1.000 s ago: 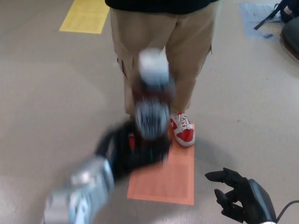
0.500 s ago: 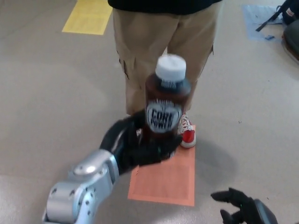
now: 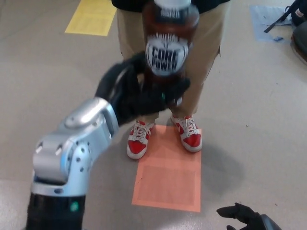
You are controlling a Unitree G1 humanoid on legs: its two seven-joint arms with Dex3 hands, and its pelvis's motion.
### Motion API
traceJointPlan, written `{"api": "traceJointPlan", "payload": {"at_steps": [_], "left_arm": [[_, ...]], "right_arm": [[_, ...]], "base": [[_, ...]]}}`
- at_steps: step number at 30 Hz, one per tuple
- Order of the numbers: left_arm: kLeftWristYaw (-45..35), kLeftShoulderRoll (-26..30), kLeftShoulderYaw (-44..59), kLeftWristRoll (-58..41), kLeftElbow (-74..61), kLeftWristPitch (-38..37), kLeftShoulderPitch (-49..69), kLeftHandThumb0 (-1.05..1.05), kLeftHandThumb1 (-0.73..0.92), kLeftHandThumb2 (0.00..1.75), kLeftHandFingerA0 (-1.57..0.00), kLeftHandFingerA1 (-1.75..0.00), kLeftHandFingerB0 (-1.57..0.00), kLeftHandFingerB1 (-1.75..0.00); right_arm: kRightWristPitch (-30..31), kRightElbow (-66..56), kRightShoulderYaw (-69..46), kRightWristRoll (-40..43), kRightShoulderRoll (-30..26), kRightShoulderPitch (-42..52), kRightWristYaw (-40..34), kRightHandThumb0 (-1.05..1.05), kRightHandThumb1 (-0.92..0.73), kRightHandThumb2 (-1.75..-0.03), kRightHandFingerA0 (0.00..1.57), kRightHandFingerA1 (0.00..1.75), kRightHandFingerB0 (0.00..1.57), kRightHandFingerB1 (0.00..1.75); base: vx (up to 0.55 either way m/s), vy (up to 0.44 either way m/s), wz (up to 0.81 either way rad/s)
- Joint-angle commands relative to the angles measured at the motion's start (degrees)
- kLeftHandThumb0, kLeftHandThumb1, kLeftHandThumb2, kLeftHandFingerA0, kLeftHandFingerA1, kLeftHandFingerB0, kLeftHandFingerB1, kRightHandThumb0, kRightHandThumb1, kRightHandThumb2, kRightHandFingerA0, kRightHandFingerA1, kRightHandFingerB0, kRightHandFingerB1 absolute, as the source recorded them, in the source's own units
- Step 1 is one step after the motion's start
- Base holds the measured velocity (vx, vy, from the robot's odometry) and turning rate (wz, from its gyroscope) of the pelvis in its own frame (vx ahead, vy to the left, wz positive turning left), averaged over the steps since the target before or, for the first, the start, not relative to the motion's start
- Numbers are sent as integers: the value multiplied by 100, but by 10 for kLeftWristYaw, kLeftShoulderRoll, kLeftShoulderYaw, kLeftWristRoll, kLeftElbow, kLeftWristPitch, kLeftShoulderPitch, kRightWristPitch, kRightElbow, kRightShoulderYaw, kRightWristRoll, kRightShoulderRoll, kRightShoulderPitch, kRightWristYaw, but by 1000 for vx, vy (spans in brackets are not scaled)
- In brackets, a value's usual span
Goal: The robot recieved a bottle of protein shake from a person using its left hand and then shake the protein up and down 2 two times and hand it back to the person
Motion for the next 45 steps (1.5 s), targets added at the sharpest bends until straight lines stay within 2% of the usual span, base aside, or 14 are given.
{"api": "traceJointPlan", "payload": {"at_steps": [1,12,17,23,31,32,33,34,35,36,37,38,42,45], "left_arm": [[11,29,32,-15,7,41,-51,-19,83,67,-79,-163,-71,-110],[28,67,137,-46,55,48,-148,-17,80,69,-92,-145,-77,-99],[31,81,167,-54,96,43,-171,-15,80,73,-91,-154,-77,-104],[26,91,162,-46,118,26,-164,-18,76,73,-94,-150,-79,-107],[23,85,153,-49,117,24,-153,-19,80,63,-93,-146,-78,-87],[23,85,153,-50,116,25,-152,-19,80,63,-100,-117,-79,-62],[23,85,152,-51,115,26,-150,-19,80,63,-100,-117,-79,-62],[16,91,141,-50,106,38,-143,-41,66,59,-55,-45,-29,-30],[-12,103,133,-62,106,58,-140,-62,44,79,0,-24,0,-17],[-22,108,131,-69,108,64,-139,-62,44,79,0,-24,0,-17],[-38,120,116,-65,108,62,-137,-75,49,81,0,-6,0,-3],[-62,135,102,-62,114,52,-138,-83,49,81,0,0,0,0],[-117,181,64,-48,144,11,-156,-86,45,78,0,0,0,0],[-162,225,12,-26,100,-19,-99,-92,55,94,0,-3,0,0]], "right_arm": [[5,-3,4,-5,-8,1,-7,-25,-81,-68,95,59,68,51],[-1,1,-4,7,-7,-8,7,-23,-79,-70,96,61,67,52],[-4,4,-6,8,-8,-3,4,-25,-81,-70,98,61,67,51],[-14,5,-2,3,-9,1,-3,-24,-79,-72,96,62,67,54],[-9,5,-4,6,-9,2,4,-24,-79,-71,95,61,67,52],[-8,5,-3,4,-9,2,2,-26,-82,-69,96,60,68,52],[-7,5,-3,3,-9,1,0,-26,-82,-69,96,60,68,52],[-10,5,-4,5,-9,2,1,-25,-79,-69,96,61,68,52],[-11,3,-4,5,-10,3,2,-24,-80,-68,96,60,67,52],[-11,2,-3,5,-10,3,2,-24,-80,-68,96,60,67,52],[-9,1,-4,6,-10,3,5,-24,-80,-68,96,60,67,51],[-8,1,-6,8,-8,-5,7,-23,-80,-69,95,61,67,52],[-3,8,-15,18,-4,-45,22,-24,-78,-72,95,62,67,54],[-7,6,-13,13,-5,-34,17,-27,-81,-70,98,61,68,52]], "base": [[0,0,0],[0,0,0],[0,0,0],[0,0,0],[0,0,0],[0,0,0],[0,0,0],[0,0,0],[0,0,0],[0,0,0],[0,0,0],[0,0,0],[0,0,0],[0,0,0]]}}
